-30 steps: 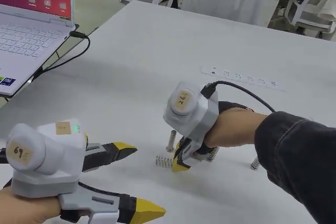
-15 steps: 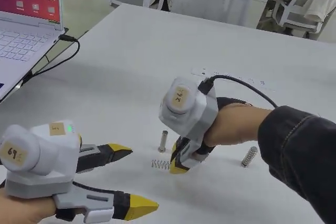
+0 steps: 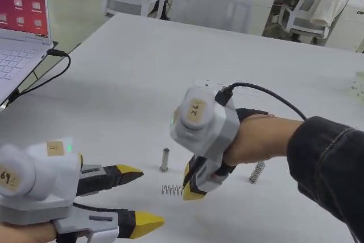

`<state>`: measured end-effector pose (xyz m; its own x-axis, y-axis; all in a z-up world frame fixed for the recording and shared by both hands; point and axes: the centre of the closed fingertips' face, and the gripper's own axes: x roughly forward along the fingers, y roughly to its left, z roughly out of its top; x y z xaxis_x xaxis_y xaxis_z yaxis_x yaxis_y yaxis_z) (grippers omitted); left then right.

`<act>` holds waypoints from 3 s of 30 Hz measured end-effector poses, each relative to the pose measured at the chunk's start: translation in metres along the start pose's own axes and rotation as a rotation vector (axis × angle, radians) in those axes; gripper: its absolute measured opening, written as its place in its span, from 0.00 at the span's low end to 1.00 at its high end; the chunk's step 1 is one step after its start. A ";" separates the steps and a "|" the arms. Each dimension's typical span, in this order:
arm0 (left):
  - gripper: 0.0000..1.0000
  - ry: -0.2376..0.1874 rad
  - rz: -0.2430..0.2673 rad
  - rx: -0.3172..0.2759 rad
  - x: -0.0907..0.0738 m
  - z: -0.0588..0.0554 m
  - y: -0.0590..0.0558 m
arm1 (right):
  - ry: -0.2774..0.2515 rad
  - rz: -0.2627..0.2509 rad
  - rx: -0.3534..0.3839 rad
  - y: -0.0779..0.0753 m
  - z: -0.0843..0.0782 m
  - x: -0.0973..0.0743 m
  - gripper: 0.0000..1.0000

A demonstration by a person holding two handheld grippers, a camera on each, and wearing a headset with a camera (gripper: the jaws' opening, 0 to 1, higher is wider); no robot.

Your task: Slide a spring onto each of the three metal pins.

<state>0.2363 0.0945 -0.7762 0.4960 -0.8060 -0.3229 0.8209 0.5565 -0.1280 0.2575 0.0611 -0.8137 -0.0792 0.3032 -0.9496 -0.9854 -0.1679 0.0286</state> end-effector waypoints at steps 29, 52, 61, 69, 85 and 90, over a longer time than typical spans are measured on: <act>0.17 0.015 -0.091 0.102 0.009 0.009 -0.020 | 0.024 0.012 -0.099 0.031 0.013 -0.024 0.08; 0.02 0.060 -0.127 0.127 0.011 0.001 -0.028 | 0.038 0.028 -0.147 0.040 0.016 -0.025 0.08; 0.01 0.069 -0.144 0.127 0.012 0.002 -0.031 | 0.032 0.042 -0.153 0.043 0.014 -0.024 0.08; 0.01 0.064 -0.148 0.127 0.011 0.005 -0.032 | 0.021 0.054 -0.147 0.044 0.013 -0.021 0.09; 0.01 0.042 -0.145 0.132 0.007 0.012 -0.034 | 0.011 0.056 -0.135 0.046 0.010 -0.017 0.09; 0.02 0.036 -0.140 0.133 0.006 0.014 -0.032 | 0.009 0.041 -0.139 0.045 0.015 -0.024 0.09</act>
<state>0.2169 0.0689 -0.7615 0.3654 -0.8647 -0.3445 0.9127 0.4056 -0.0500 0.2133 0.0601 -0.7852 -0.1174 0.2849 -0.9513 -0.9507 -0.3090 0.0248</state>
